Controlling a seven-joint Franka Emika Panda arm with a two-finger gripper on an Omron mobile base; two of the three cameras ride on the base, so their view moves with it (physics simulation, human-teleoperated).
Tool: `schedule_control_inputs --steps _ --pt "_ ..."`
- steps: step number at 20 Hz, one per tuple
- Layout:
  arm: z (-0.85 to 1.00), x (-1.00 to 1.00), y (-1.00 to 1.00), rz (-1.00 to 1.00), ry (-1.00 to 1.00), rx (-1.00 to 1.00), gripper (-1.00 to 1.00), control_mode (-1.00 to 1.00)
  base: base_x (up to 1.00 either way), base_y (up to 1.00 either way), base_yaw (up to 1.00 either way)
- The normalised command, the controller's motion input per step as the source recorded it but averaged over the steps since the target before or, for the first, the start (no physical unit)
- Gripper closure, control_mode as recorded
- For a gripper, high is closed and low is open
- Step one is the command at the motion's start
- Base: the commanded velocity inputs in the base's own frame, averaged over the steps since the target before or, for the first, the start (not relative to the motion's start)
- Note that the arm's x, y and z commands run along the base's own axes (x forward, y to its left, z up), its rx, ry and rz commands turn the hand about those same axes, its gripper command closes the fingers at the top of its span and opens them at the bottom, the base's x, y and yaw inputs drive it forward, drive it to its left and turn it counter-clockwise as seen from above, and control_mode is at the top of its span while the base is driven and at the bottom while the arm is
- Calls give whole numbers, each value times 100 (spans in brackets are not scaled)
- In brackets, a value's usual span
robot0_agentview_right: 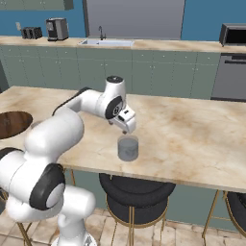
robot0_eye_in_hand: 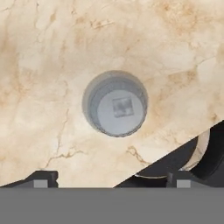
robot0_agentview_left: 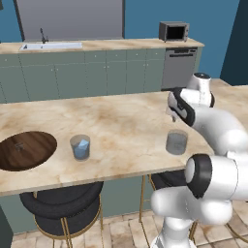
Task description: There are four ice cubes in the ice bowl. Place two ice cubes in each glass of water.
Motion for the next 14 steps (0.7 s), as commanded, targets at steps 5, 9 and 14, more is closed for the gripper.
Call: schedule_control_inputs --steps 5,9,14 --pt "0 -21 15 2 -10 -1 -100 -100 0 0 0" --pt "-1 -21 0 0 0 0 -100 -100 0 0 0" --pt "-1 -16 6 1 0 0 -100 100 -33 63 0"
